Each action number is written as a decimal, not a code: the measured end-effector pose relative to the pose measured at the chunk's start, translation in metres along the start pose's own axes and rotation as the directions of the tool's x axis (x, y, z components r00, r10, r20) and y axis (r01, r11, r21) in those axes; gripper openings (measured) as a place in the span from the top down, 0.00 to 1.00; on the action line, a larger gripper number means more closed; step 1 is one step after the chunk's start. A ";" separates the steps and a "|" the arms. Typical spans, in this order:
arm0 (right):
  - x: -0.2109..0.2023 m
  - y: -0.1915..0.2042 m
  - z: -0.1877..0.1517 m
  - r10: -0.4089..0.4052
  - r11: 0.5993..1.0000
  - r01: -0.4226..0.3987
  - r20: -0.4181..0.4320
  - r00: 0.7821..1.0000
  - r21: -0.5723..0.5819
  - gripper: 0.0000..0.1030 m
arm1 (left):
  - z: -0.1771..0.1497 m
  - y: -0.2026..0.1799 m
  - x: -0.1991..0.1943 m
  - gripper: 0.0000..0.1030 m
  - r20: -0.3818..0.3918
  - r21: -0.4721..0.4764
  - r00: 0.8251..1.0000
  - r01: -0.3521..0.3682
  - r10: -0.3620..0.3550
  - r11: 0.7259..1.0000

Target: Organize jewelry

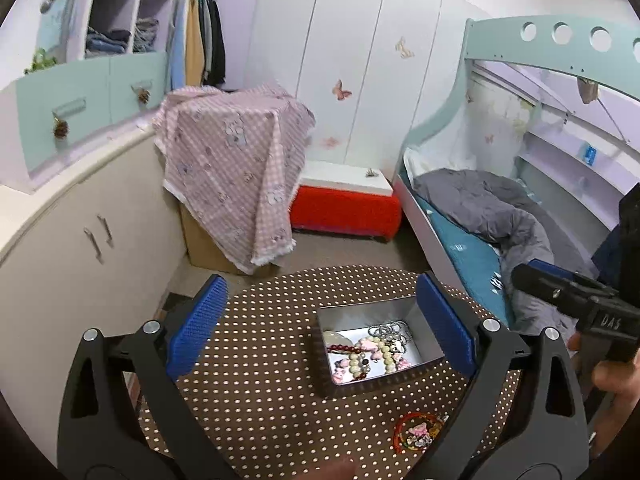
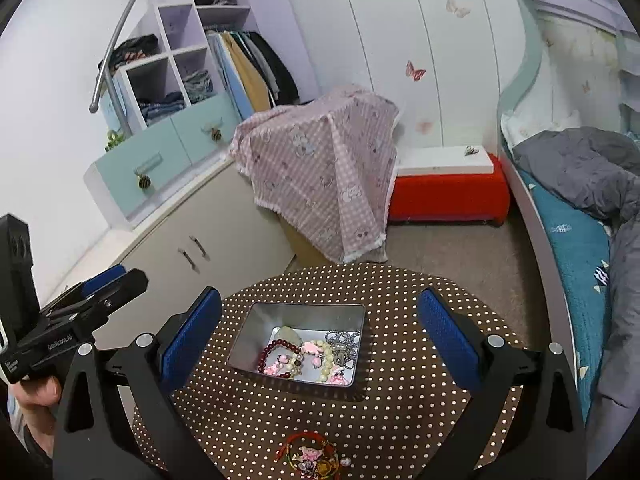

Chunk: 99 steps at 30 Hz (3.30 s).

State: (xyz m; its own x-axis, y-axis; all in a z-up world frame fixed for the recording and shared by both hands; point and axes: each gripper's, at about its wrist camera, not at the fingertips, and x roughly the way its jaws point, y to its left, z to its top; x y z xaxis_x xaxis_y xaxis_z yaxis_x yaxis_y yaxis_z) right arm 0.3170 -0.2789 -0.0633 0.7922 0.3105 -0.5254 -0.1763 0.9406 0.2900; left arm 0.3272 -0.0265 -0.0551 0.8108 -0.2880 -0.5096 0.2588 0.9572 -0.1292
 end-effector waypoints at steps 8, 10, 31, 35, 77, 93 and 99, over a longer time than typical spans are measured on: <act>-0.035 0.001 -0.011 -0.008 1.000 0.008 0.043 0.999 0.004 0.08 | -0.014 -0.010 -0.030 0.08 0.055 0.047 0.998 -0.030 0.027 0.998; -0.043 0.001 -0.015 -0.015 1.000 0.015 0.050 0.999 0.001 0.08 | -0.020 -0.014 -0.036 0.08 0.061 0.065 0.998 -0.036 0.032 0.997; -0.071 -0.007 -0.076 -0.108 0.994 0.107 0.023 0.994 0.011 0.08 | -0.086 -0.034 -0.030 0.08 -0.025 0.157 0.999 -0.030 0.034 0.987; -0.061 -0.020 -0.100 -0.125 0.991 0.127 -0.036 0.991 0.041 0.08 | -0.103 -0.041 -0.013 0.08 -0.081 0.179 0.996 -0.016 0.031 0.984; -0.006 -0.041 -0.168 -0.099 0.985 0.130 -0.243 0.965 0.115 0.08 | -0.117 -0.069 0.012 0.97 -0.173 0.212 0.948 0.300 -0.267 0.930; 0.049 0.029 -0.170 -0.014 0.994 -0.022 -0.319 0.948 -0.110 0.40 | -0.163 0.004 0.036 0.97 -0.290 0.028 0.951 0.120 -0.107 0.992; 0.055 0.030 -0.166 -0.036 0.991 -0.005 -0.305 0.952 -0.130 0.51 | -0.165 0.010 0.032 0.96 -0.288 0.011 0.949 0.138 -0.129 0.990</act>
State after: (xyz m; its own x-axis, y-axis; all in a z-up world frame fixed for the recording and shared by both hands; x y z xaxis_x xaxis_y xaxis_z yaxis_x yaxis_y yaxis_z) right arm 0.2580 -0.2112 -0.2162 0.5818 0.3039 -0.7544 -0.2547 0.9490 0.1858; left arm 0.2697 -0.0216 -0.2129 0.5845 -0.3890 -0.7121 0.3740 0.9080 -0.1890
